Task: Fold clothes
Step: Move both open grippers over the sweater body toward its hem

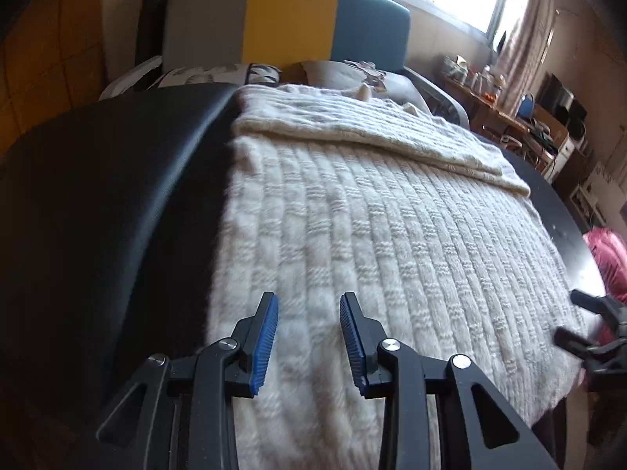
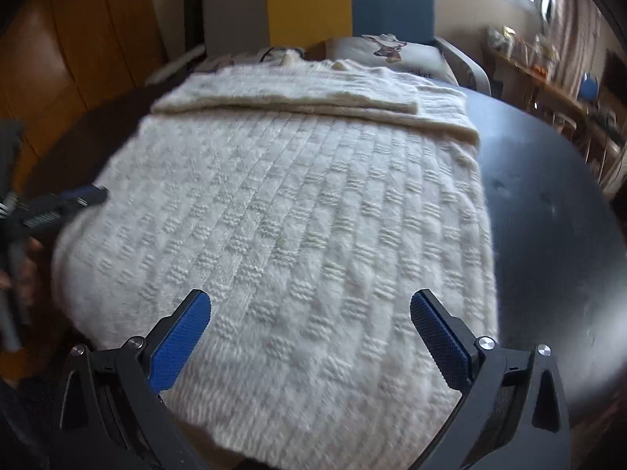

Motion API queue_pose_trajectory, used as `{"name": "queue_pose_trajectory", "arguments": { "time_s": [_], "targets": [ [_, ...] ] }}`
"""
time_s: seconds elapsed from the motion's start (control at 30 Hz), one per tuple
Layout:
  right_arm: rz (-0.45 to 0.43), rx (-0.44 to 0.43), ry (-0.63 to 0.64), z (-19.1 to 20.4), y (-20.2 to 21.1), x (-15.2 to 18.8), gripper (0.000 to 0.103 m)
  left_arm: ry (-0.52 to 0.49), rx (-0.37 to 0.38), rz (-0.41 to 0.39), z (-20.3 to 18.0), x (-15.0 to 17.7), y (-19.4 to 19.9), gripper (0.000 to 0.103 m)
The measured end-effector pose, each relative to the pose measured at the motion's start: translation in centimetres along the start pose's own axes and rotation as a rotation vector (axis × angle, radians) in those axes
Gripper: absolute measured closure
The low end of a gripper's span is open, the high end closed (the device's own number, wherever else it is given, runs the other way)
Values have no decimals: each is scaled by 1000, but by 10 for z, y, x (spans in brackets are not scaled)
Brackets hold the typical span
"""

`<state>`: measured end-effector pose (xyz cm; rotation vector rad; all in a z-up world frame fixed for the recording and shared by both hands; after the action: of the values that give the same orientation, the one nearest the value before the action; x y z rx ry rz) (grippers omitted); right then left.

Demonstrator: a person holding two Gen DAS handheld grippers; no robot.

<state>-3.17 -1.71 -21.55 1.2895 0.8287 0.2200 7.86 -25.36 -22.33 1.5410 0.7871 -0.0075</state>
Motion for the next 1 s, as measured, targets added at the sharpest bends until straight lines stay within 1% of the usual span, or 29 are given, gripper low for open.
{"name": "queue_pose_trajectory", "arguments": {
  "time_s": [0.1, 0.17, 0.3, 0.4, 0.47, 0.53, 0.57, 0.6, 0.73, 0.9, 1.0],
  "targets": [
    [35, 26, -13, 5, -16, 4, 0, -8, 19, -2, 7, 11, 8, 70],
    [40, 30, -18, 5, -18, 6, 0, -10, 69, -16, 11, 20, 17, 70],
    [33, 29, -24, 3, -14, 10, 0, -24, 189, -74, 15, 34, 43, 70],
    [26, 33, -23, 2, -12, 14, 0, -63, 227, -75, 12, 45, 51, 70],
    [20, 38, -20, 3, -10, 17, 0, -83, 233, -62, 8, 49, 49, 70],
    [18, 34, -27, 4, -9, 18, 0, -91, 192, -22, 5, 52, 37, 70],
    [21, 34, -28, 3, -9, 18, 0, -88, 155, 10, 6, 55, 28, 71],
    [25, 33, -28, 3, -9, 18, 0, -75, 148, 12, 7, 55, 23, 71],
    [36, 12, -36, 1, -11, 20, 0, -56, 150, 15, 10, 49, 22, 70],
    [32, -5, -32, 2, -10, 20, 0, 7, 205, 14, 21, 48, 30, 70],
    [16, -47, -38, 1, -4, 21, 0, 24, 181, 3, 31, 51, 37, 70]
  ]
}}
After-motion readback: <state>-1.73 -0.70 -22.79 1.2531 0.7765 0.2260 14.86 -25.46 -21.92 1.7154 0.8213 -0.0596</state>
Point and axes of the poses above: each gripper's, at about its wrist camera, not at the fingertips, and y roughly against the way its jaws point, z to its left, x to its underside, the point moved 9 cm from there along -y, roughly the way its jaws point, and after that the axes turned 10 degrees about z, right-handed, at the moved point
